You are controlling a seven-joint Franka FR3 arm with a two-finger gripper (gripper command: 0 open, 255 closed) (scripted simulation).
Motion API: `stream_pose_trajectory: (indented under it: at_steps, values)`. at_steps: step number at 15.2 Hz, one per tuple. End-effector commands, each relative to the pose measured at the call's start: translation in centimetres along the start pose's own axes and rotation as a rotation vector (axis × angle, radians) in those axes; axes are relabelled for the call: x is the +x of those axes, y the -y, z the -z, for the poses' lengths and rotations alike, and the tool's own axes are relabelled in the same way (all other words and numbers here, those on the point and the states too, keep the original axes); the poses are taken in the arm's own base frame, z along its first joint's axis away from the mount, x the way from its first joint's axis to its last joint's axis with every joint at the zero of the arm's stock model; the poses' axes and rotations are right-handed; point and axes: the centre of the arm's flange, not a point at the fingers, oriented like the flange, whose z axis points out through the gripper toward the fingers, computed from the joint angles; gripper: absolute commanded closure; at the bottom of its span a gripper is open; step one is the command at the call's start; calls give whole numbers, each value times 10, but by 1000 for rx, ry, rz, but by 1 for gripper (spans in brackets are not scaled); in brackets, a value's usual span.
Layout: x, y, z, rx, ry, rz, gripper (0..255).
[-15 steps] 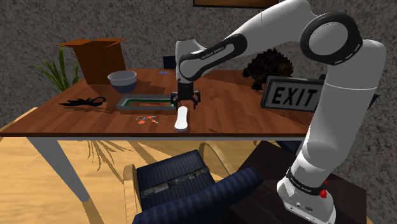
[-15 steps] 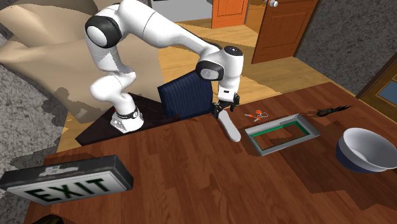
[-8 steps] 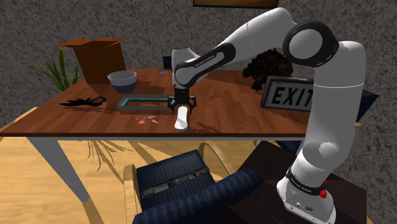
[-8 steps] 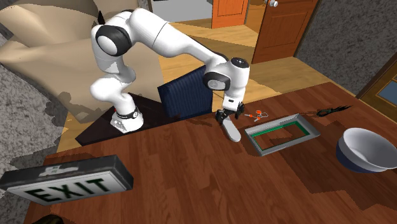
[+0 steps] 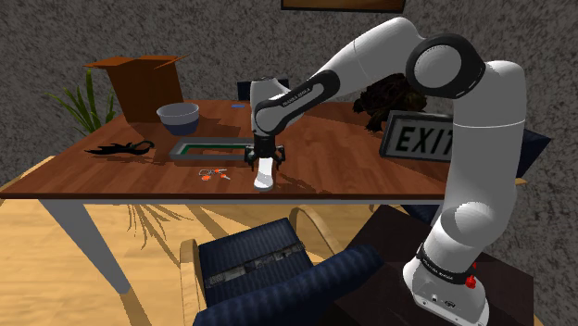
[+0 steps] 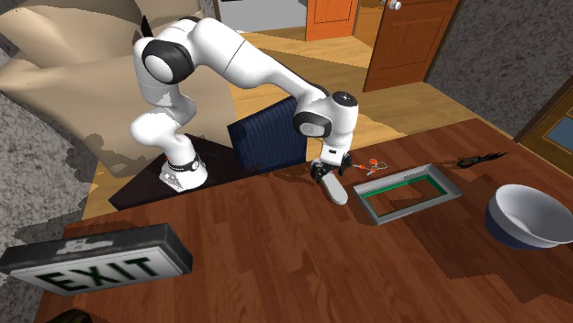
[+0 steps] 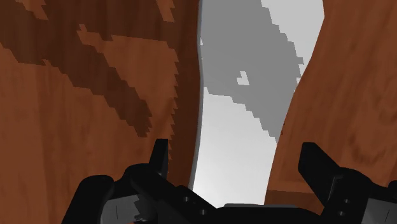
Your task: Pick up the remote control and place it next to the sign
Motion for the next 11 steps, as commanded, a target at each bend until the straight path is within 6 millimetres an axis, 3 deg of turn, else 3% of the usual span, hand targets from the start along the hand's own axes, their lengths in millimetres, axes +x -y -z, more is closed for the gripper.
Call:
stream_pose_trajectory:
  at_steps: [1,3,4,11]
  values:
    - [0,0,0,0,0,0,0]
    - [0,0,0,0,0,0,0]
    - [0,0,0,0,0,0,255]
    - [0,0,0,0,0,0,255]
